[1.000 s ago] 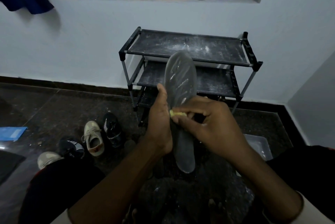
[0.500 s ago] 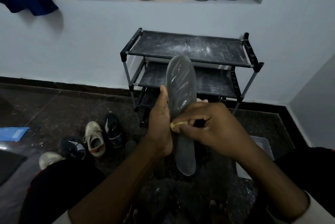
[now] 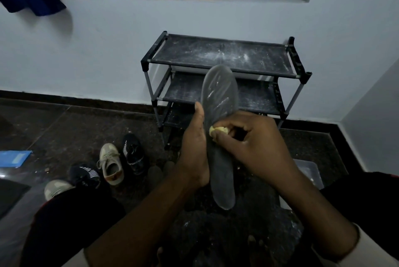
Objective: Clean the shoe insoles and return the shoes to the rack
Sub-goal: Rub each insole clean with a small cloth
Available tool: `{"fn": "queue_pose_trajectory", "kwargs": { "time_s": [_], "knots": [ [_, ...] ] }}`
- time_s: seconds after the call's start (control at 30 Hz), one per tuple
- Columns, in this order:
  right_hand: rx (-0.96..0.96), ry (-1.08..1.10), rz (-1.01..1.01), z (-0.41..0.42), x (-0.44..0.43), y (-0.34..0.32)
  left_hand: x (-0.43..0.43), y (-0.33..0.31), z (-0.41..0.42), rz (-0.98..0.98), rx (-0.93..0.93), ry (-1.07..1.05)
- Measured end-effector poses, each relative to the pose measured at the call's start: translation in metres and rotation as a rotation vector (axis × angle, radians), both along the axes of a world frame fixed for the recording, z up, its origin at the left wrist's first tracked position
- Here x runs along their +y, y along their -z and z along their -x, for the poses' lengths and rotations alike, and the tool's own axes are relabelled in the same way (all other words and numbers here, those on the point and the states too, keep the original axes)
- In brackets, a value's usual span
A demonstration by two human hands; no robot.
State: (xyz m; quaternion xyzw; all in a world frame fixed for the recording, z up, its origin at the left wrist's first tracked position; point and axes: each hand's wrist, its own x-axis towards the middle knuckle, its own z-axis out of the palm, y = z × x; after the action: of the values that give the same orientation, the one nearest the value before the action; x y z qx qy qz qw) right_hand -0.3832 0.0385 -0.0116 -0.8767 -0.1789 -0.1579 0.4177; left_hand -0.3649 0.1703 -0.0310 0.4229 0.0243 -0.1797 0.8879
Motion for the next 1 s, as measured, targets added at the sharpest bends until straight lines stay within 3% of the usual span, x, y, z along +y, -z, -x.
{"fn": "queue_pose_trajectory", "kwargs": {
  "time_s": [0.43,0.6,0.73,0.9,1.0],
  "knots": [
    [0.027,0.100,-0.023,-0.002,0.000,0.002,-0.004,0.011,-0.001,-0.051,-0.003,-0.026],
    [0.108,-0.052,-0.023,0.004,0.001,0.003,0.001,0.009,-0.003,-0.010,-0.025,-0.022],
    [0.055,0.083,-0.107,-0.002,-0.003,0.005,-0.004,0.011,-0.002,0.014,0.002,-0.011],
    [0.152,-0.075,-0.028,0.004,-0.001,0.002,0.000,0.006,-0.004,-0.016,-0.047,-0.033],
    [0.110,0.051,-0.067,-0.001,-0.007,0.001,-0.003,0.008,-0.002,-0.049,-0.014,-0.041]
  ]
}}
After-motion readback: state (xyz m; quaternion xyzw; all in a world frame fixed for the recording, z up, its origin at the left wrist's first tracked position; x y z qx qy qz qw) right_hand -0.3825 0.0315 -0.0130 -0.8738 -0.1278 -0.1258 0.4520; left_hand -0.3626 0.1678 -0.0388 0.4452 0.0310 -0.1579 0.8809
